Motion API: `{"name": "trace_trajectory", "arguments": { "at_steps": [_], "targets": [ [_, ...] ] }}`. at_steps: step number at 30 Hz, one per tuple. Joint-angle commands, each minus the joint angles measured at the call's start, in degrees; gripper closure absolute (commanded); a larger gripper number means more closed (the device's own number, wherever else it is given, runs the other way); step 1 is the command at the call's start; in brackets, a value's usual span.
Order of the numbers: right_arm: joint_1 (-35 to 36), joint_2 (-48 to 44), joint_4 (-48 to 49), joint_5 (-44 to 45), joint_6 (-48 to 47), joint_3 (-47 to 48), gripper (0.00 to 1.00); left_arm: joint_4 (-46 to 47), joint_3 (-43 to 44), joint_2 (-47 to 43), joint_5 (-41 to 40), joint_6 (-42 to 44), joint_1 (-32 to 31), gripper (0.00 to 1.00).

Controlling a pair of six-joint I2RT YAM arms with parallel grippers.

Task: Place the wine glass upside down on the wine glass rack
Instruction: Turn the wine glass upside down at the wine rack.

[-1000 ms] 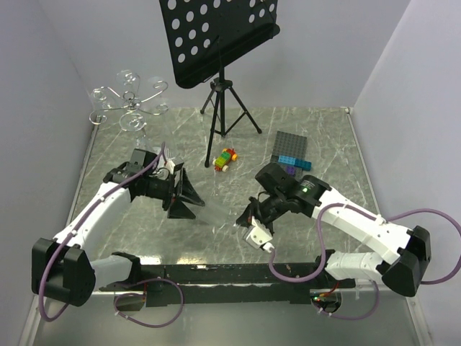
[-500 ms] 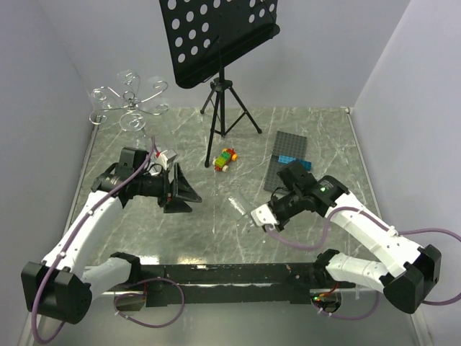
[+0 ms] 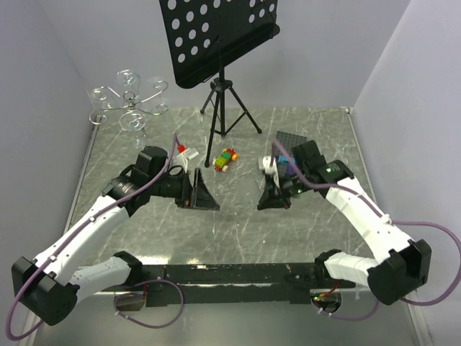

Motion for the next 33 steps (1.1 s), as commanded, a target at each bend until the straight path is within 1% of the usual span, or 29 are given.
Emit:
{"name": "trace_trajectory", "arguments": {
  "at_steps": [1, 6, 10, 11, 16, 17, 19, 22, 24, 26, 30, 33],
  "targets": [
    [-5.7, 2.1, 7.1, -9.9, 16.9, 4.9, 1.00, 13.7, 2.1, -3.3, -6.8, -1.3, -1.5, 0.13],
    [-10.3, 6.3, 13.4, -15.6, 34.8, 6.1, 1.00, 22.7, 1.8, -4.1, -11.5, -4.3, -1.7, 0.13],
    [-11.7, 9.9, 19.0, -20.7, 47.4, 6.3, 1.00, 31.3, 0.5, -1.4, -12.0, -10.4, -1.7, 0.13],
    [-11.8, 10.0, 22.2, -21.5, 51.8, 6.0, 1.00, 33.4, 0.2, -0.5, -11.7, -11.5, -1.6, 0.13],
    [-12.4, 10.7, 35.5, -23.3, 69.8, 3.6, 1.00, 32.2, 4.0, 4.4, -13.2, -12.8, -1.8, 0.13],
    [-12.8, 10.9, 38.0, -23.3, 73.1, 2.9, 1.00, 32.2, 4.5, 5.1, -13.0, -13.1, -1.8, 0.15],
    [-12.9, 11.3, 44.3, -23.5, 82.7, 1.1, 1.00, 32.2, 5.1, 6.6, -12.5, -14.1, -2.0, 0.20],
    [-13.2, 12.2, 55.4, -23.4, 92.7, -1.4, 1.00, 33.6, 4.5, 7.7, -11.8, -17.6, -2.5, 0.26],
    [-13.3, 12.9, 58.5, -23.3, 96.4, -2.0, 1.00, 36.1, 3.8, 8.0, -11.6, -20.1, -3.0, 0.31],
    [-13.4, 13.5, 59.6, -23.0, 97.7, -2.1, 1.00, 37.7, 3.2, 8.1, -12.0, -22.0, -3.2, 0.35],
    [-13.3, 14.3, 66.1, -23.3, 104.0, -3.4, 1.00, 37.0, 3.0, 8.7, -12.8, -23.5, -3.8, 0.44],
    [-13.2, 15.0, 70.8, -23.1, 106.9, -3.7, 1.00, 37.0, 2.7, 9.5, -13.0, -24.4, -4.2, 0.49]
  ]
}}
